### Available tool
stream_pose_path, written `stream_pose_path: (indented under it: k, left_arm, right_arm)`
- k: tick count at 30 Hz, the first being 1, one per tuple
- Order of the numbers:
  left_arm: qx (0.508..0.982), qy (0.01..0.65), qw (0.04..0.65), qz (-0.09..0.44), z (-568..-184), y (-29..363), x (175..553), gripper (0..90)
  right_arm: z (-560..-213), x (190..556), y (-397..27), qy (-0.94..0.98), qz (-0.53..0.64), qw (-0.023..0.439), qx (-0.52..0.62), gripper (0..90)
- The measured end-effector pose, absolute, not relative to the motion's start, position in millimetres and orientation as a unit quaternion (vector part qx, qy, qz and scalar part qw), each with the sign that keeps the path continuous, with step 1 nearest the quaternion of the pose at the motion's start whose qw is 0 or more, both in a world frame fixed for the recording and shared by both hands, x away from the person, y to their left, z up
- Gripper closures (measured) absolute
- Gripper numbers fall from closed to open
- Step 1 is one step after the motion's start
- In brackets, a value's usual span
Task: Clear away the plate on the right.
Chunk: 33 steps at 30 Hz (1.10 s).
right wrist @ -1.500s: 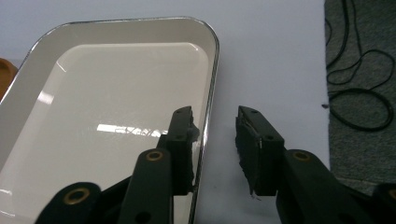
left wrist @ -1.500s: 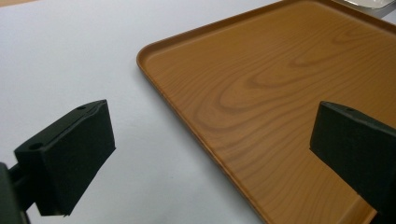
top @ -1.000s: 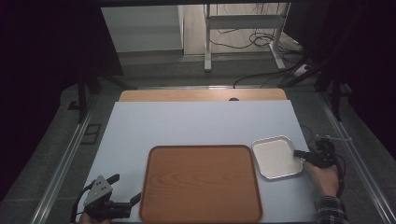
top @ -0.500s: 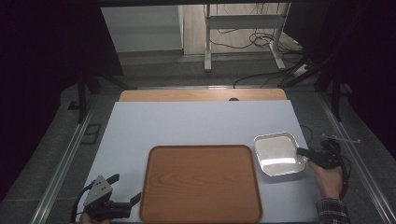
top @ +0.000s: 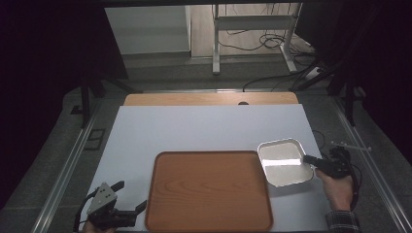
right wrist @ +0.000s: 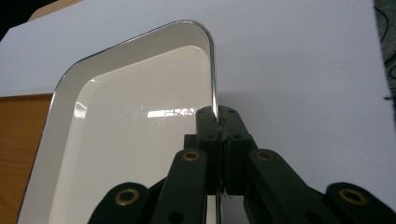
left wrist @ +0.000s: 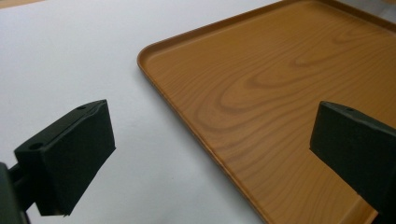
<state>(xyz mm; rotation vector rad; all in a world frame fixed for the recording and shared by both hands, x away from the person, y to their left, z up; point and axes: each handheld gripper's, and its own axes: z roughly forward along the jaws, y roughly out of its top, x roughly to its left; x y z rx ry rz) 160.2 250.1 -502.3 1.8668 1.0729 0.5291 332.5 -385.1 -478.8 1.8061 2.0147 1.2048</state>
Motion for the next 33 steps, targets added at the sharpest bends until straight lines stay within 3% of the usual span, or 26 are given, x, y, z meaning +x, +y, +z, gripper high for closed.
stream_pose_path:
  k: [33]
  left_arm:
    - [0.753,0.433,0.447,0.213,-502.4,250.0,160.5,0.0]
  right_arm:
    - [-481.3,316.8,-292.1,0.714,0.413,0.033,0.564,88.1]
